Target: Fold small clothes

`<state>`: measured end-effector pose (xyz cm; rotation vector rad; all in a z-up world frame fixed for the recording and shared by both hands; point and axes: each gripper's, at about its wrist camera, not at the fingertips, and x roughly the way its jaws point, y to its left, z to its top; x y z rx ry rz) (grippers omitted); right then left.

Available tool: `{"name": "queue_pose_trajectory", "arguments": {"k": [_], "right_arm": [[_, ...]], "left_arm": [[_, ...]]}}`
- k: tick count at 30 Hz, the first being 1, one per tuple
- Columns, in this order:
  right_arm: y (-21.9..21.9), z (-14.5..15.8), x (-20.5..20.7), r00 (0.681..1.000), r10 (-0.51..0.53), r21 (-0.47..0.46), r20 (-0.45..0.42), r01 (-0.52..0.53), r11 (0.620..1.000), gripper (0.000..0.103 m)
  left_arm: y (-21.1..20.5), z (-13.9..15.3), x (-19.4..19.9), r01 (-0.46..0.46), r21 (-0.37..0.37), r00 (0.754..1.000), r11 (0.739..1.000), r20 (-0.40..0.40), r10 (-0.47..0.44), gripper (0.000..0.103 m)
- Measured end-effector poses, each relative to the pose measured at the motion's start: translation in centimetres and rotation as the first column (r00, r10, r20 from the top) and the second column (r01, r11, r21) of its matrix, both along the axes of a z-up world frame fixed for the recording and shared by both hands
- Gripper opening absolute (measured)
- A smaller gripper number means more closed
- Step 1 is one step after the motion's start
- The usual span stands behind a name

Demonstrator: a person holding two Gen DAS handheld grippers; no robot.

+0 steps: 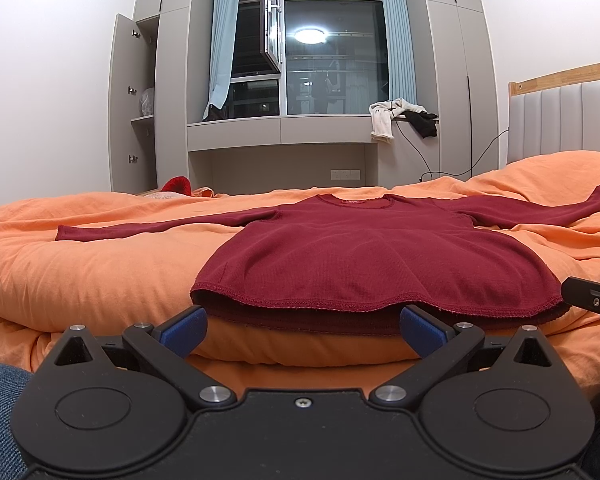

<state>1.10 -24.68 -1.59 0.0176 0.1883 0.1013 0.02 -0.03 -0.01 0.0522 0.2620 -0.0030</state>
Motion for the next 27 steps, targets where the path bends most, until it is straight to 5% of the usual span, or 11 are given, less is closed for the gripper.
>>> {"name": "queue_pose_trajectory", "arguments": {"k": [13, 20, 27], "right_arm": [[0.2, -0.1, 0.1, 1.0, -0.004, -0.008, -0.009, 0.004, 1.0, 0.103], [0.2, 0.6, 1.3, 0.994, -0.052, -0.03, -0.093, 0.049, 0.998, 0.103], [-0.8, 2.2, 3.8, 0.979, -0.045, -0.046, -0.199, 0.037, 0.998, 0.103]], "left_arm": [[0.0, 0.0, 0.0, -0.002, 0.002, 1.0, 1.0, -0.004, 0.002, 0.102], [0.3, 0.0, 0.7, 0.01, -0.007, 0.999, 1.0, -0.045, -0.01, 0.102], [2.2, 0.6, 3.1, 0.001, -0.148, 0.99, 0.989, -0.141, -0.022, 0.102]]}}
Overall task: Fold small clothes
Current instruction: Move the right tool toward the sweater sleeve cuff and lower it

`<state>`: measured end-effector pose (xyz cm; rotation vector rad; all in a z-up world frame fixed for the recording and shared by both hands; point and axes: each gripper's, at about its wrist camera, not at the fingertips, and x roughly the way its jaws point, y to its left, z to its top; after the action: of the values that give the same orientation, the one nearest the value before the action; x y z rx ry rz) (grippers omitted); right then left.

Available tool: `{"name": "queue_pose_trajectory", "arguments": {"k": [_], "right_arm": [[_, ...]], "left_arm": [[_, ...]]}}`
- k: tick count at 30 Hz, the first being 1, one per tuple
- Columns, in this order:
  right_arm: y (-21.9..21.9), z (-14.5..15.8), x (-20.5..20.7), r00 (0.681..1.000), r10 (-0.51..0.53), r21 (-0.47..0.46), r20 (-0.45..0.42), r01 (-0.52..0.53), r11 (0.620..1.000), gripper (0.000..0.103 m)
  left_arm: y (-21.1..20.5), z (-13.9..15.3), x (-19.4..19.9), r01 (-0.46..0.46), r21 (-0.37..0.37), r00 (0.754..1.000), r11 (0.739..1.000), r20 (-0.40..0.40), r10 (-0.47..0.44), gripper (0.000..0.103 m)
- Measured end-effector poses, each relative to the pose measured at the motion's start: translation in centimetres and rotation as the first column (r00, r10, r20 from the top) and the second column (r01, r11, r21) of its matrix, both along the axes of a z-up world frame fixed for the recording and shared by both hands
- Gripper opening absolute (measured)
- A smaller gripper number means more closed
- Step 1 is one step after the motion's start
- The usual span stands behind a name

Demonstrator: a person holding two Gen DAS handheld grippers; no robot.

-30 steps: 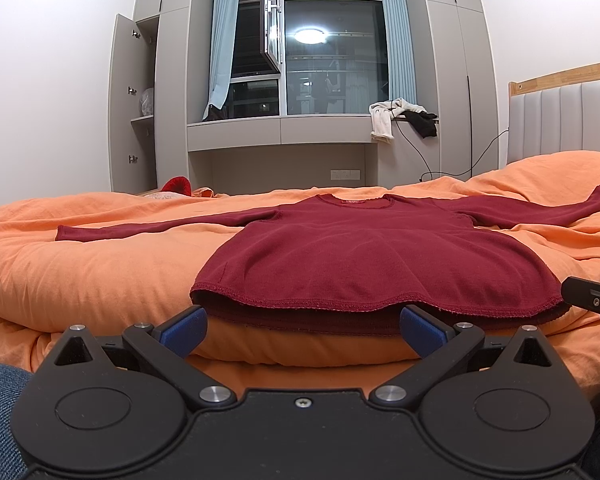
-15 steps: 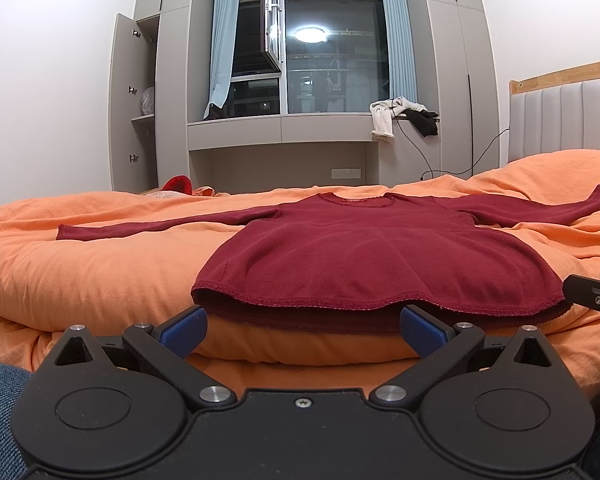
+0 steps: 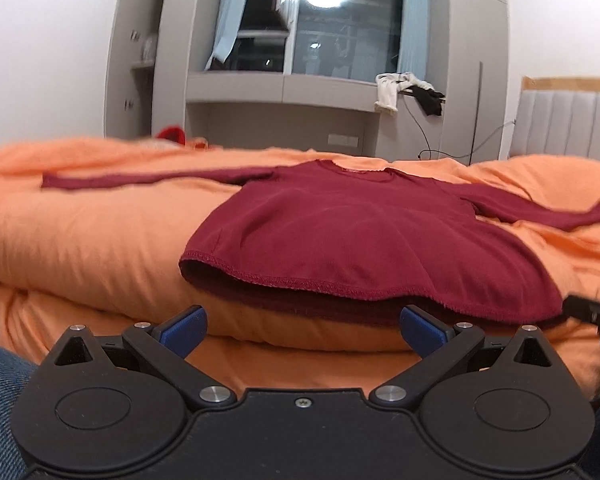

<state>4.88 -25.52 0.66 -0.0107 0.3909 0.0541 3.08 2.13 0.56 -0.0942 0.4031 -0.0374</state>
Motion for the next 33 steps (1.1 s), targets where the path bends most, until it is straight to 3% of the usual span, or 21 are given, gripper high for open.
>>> {"name": "queue_pose_trajectory", "arguments": {"k": [6, 20, 33], "right_arm": [[-1.4, 2.2, 1.9, 1.0, 0.007, -0.017, 0.024, -0.007, 1.0, 0.103], [-5.4, 4.8, 9.1, 0.999, -0.033, -0.007, 0.006, 0.033, 0.999, 0.103], [-9.9, 5.6, 17.2, 0.996, -0.081, -0.011, -0.046, 0.081, 0.997, 0.103]], "left_arm": [[0.9, 1.6, 3.3, -0.014, -0.08, 0.999, 0.997, -0.045, 0.011, 0.102], [-1.9, 5.9, 13.8, -0.032, 0.014, 0.996, 0.999, -0.087, 0.033, 0.102], [-7.1, 5.3, 23.6, 0.053, 0.16, 0.991, 0.986, -0.132, -0.032, 0.102]]}}
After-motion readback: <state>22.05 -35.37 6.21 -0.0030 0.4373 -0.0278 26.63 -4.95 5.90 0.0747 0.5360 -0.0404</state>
